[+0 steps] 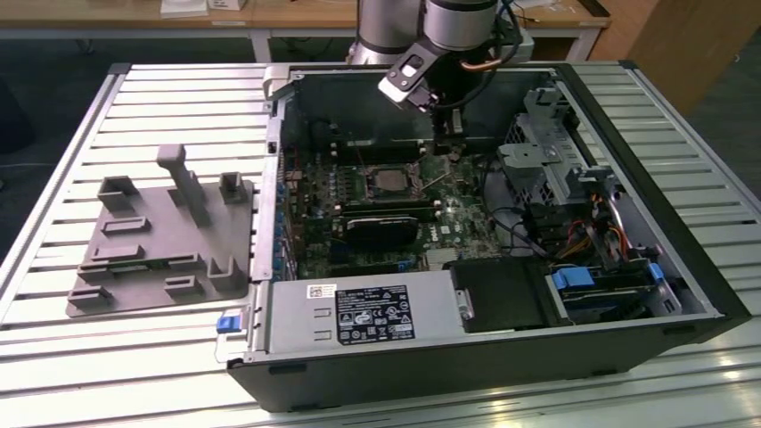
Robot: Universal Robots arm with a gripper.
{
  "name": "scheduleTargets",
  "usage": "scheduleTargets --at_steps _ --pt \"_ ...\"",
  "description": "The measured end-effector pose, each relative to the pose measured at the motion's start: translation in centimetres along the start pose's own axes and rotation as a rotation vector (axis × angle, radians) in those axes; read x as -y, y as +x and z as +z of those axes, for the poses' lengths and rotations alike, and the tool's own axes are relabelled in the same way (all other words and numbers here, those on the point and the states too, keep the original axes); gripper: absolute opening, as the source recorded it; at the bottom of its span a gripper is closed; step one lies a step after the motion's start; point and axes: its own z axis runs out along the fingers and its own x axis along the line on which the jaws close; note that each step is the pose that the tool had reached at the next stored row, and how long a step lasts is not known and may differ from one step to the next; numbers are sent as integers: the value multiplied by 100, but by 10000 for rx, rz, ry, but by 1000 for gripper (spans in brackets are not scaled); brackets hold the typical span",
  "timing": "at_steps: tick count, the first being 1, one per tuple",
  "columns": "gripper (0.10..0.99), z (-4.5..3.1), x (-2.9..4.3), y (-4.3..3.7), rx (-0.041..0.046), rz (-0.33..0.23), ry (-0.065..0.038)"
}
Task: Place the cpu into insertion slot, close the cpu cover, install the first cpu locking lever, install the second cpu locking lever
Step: 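Close the cpu cover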
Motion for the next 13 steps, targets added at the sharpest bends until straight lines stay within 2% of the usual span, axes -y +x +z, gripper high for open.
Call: scheduleTargets --at_steps 9,13 --pt "102 17 -267 0 2 0 2" --pt "102 25 -330 1 0 -1 2"
